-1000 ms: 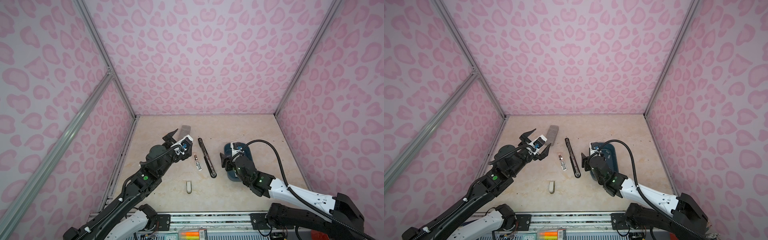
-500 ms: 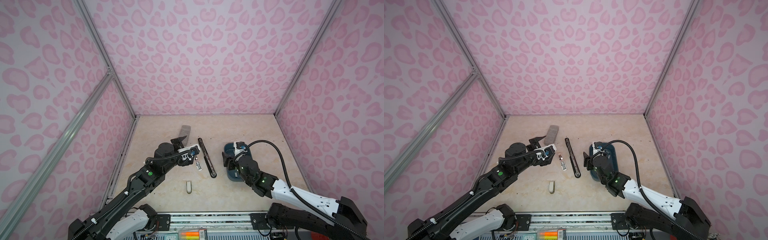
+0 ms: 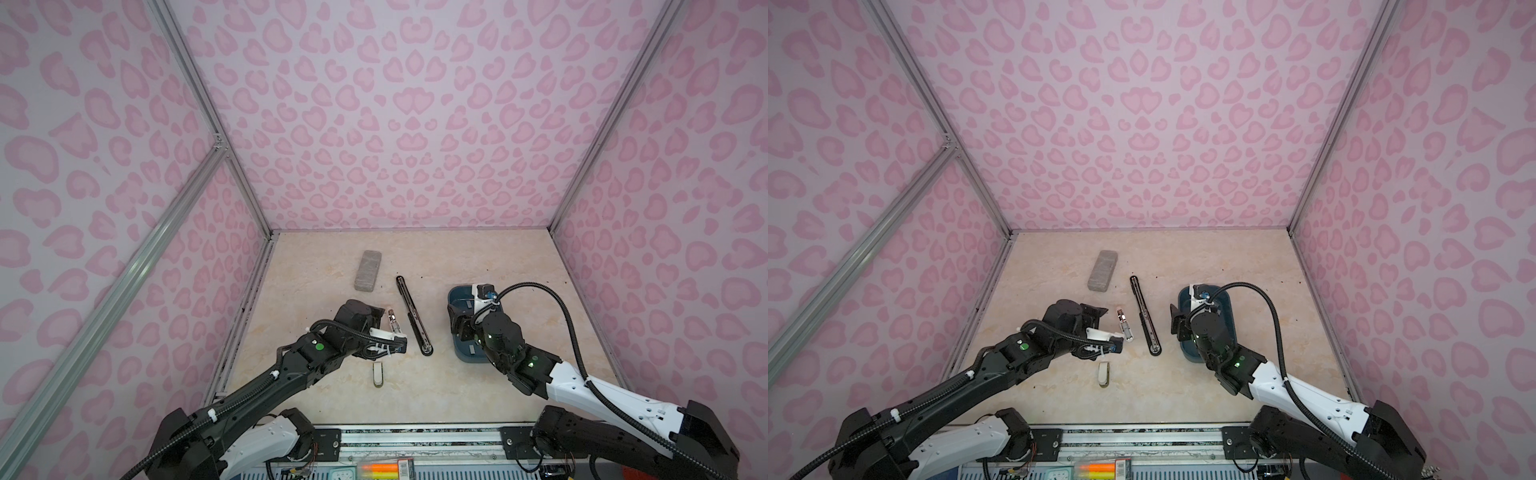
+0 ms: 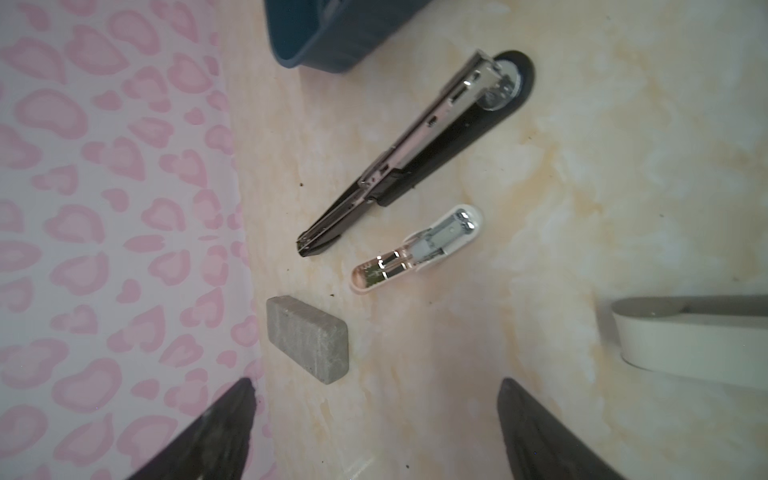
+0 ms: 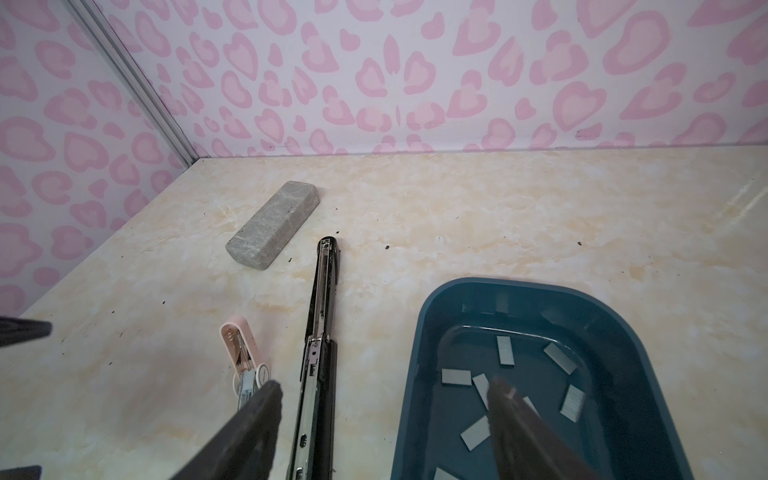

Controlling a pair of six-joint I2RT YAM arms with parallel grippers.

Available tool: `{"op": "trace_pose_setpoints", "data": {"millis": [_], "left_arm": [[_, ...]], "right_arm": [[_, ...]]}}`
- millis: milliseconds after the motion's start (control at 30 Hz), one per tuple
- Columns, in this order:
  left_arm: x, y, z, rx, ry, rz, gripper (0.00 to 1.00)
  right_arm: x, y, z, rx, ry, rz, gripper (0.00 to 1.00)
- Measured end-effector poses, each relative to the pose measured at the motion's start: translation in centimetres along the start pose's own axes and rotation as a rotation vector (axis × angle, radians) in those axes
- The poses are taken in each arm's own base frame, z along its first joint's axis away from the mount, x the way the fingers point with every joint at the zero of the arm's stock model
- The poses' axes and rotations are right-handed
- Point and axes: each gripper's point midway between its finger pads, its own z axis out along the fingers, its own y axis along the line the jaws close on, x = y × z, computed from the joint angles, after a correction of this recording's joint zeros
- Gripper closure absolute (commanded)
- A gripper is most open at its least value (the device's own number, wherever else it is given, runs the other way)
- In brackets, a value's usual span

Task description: Load the staples into the stapler

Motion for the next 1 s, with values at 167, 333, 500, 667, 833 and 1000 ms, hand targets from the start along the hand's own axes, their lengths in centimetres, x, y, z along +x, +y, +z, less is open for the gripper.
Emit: {"op": "trace_pose_setpoints", "data": {"millis": [167, 333, 500, 667, 833, 1000], "left_arm": [[-0.2, -2.9, 1.3, 0.112, 0.042, 0.154, 0.12], [1.1, -6.6, 2.2, 0.225, 0.120, 0.332, 0.16], [0.9, -7.7, 2.1, 0.260, 0.128, 0.429, 0.18], [0.2, -9.6, 2.4, 0.315, 0.116, 0.513, 0.23], [-0.4, -11.1, 2.9, 0.379, 0.113, 0.563, 0.36], [-1.1, -11.1, 3.6, 0.410, 0.127, 0.568, 0.47]], "right_arm": [[0.0, -0.1, 0.1, 0.003, -0.001, 0.009, 0.22], [0.4, -0.1, 0.4, 0.003, 0.014, 0.003, 0.22], [0.8, 0.0, 0.6, -0.001, 0.026, 0.002, 0.22], [0.9, 0.0, 0.6, -0.004, 0.030, 0.002, 0.22], [0.9, 0.0, 0.7, -0.004, 0.031, 0.002, 0.22], [0.8, -0.1, 0.7, -0.001, 0.030, 0.004, 0.22]]}}
